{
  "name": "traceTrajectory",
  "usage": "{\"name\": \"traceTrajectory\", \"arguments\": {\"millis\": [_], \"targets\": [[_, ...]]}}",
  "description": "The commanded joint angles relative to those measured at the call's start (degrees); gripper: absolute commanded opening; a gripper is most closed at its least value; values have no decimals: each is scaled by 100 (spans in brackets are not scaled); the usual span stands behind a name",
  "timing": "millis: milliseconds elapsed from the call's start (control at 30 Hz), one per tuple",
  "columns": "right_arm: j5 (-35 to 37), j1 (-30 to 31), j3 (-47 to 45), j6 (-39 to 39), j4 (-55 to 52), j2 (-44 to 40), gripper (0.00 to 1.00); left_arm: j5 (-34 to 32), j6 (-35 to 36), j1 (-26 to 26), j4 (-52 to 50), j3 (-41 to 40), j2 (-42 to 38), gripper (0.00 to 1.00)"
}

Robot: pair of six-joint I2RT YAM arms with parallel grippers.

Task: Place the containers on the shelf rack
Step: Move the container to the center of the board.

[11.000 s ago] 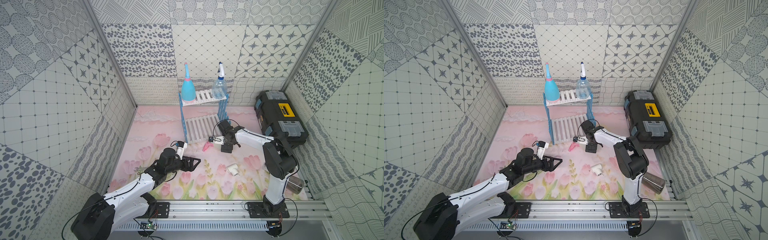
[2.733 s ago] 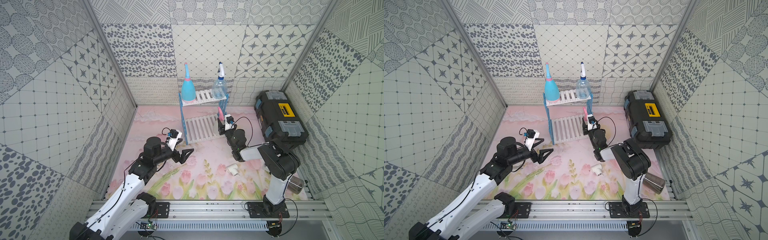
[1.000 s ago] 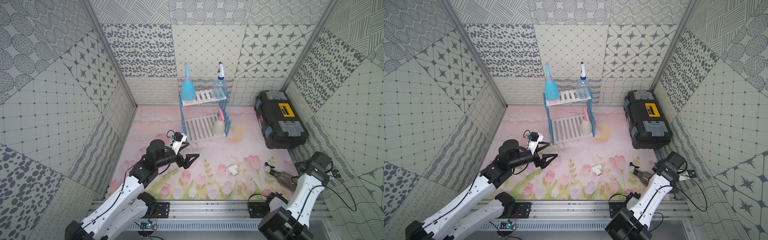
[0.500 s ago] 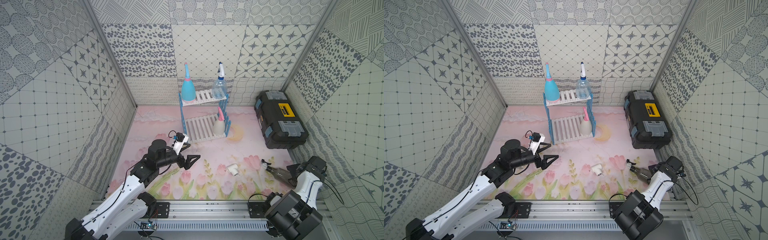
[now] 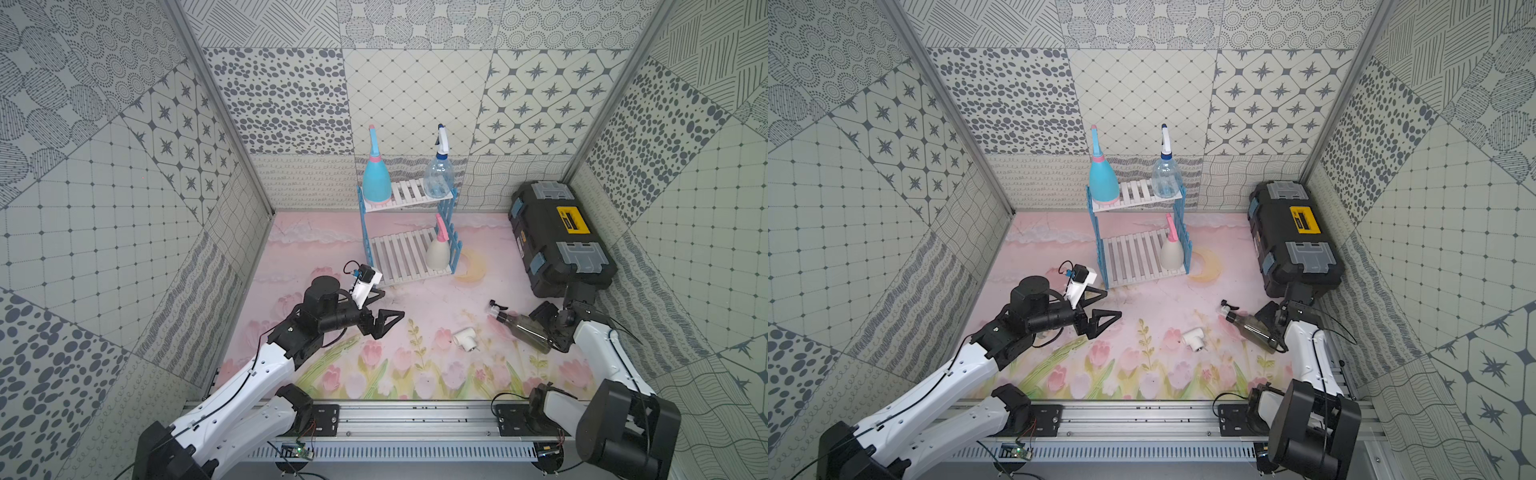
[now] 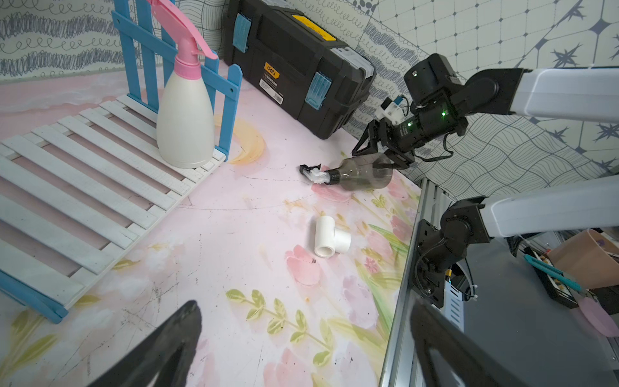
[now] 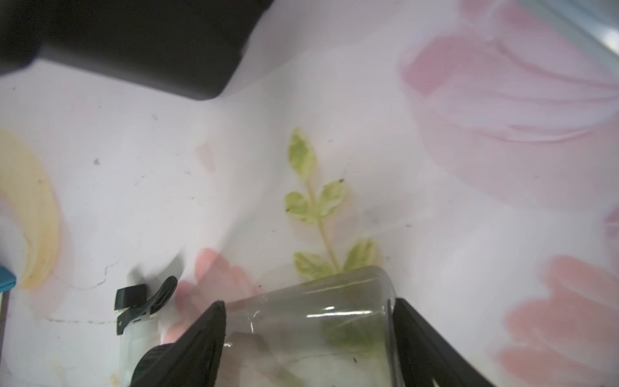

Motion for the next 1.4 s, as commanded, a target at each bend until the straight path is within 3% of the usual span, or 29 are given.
{"name": "traceTrajectory", "arguments": {"millis": [0,133,300,433,667,967,1200,1367], "targets": [[165,612,225,577,278,160,78,241,-412,-57,445,-37,140,99],[220,1395,274,1103,341,295,78,237,-1007,-123,1005,-255,283,99],[271,2159,259,1724,492,310,78,18,-2262,-302,2185,-637,716,99],[371,2650,293,2067,668,350,79,-287,-3656,-760,3451,-746,1697,94],[485,2769,204,2074,703,290,80,-621,-5398,-1494,5085,-508,3529,83],[521,2768,-20,2056,708,-37,80,-1411,-5981,-2010,4482,-95,4210,81],[478,2764,-116,2040,709,-123,80,-1628,-6568,-2196,4174,431,4887,80],[510,2761,-175,2027,708,-227,80,-1571,-7034,-2207,4557,768,5532,65]]}}
